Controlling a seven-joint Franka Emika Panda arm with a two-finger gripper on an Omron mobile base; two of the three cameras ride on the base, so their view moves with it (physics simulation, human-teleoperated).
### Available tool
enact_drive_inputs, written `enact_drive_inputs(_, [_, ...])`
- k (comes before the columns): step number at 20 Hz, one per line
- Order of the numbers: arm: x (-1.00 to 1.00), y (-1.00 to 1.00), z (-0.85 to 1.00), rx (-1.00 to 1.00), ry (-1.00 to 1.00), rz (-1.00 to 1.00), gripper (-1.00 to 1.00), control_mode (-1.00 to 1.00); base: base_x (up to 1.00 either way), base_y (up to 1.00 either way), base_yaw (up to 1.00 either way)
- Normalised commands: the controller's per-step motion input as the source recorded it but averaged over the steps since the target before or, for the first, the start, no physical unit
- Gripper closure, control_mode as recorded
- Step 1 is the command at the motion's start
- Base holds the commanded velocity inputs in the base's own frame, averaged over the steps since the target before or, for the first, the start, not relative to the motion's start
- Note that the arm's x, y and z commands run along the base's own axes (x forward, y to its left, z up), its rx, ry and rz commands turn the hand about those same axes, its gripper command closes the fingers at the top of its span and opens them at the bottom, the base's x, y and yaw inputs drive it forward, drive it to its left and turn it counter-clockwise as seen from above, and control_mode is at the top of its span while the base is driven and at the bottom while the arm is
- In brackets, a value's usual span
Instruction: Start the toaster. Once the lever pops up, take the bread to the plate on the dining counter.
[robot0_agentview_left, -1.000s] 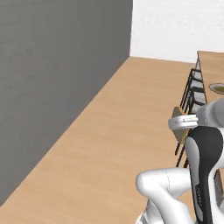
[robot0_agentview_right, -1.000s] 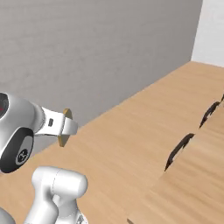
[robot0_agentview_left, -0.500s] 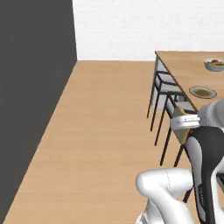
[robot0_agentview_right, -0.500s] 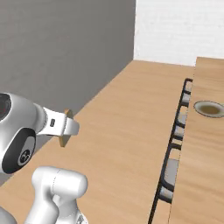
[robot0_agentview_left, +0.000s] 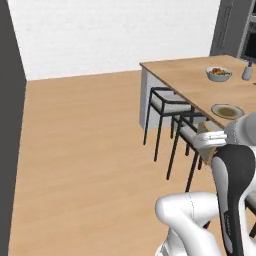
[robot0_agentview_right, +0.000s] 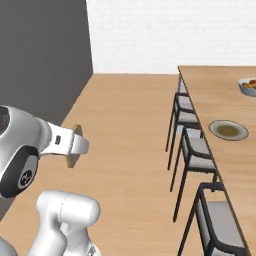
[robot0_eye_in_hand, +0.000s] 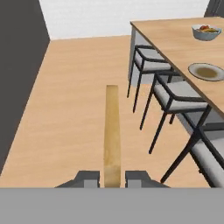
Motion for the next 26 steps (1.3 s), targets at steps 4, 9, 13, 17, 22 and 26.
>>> enact_drive_inputs(4, [0.0, 0.0, 0.0, 0.0, 0.0, 0.0, 1.0, 1.0, 0.76, 0.46, -0.71])
enact_drive_inputs(9, [0.0, 0.0, 0.0, 0.0, 0.0, 0.0, 1.0, 1.0, 0.65, 0.47, -0.75])
enact_drive_inputs(13, [0.0, 0.0, 0.0, 0.0, 0.0, 0.0, 1.0, 1.0, 0.81, 0.86, -0.69])
enact_drive_inputs(17, [0.0, 0.0, 0.0, 0.0, 0.0, 0.0, 1.0, 1.0, 1.0, 1.0, -0.55])
enact_drive_inputs(22, [0.0, 0.0, 0.0, 0.0, 0.0, 0.0, 1.0, 1.0, 0.94, 0.67, -0.61])
enact_drive_inputs(26, [0.0, 0.0, 0.0, 0.0, 0.0, 0.0, 1.0, 1.0, 0.94, 0.8, -0.58])
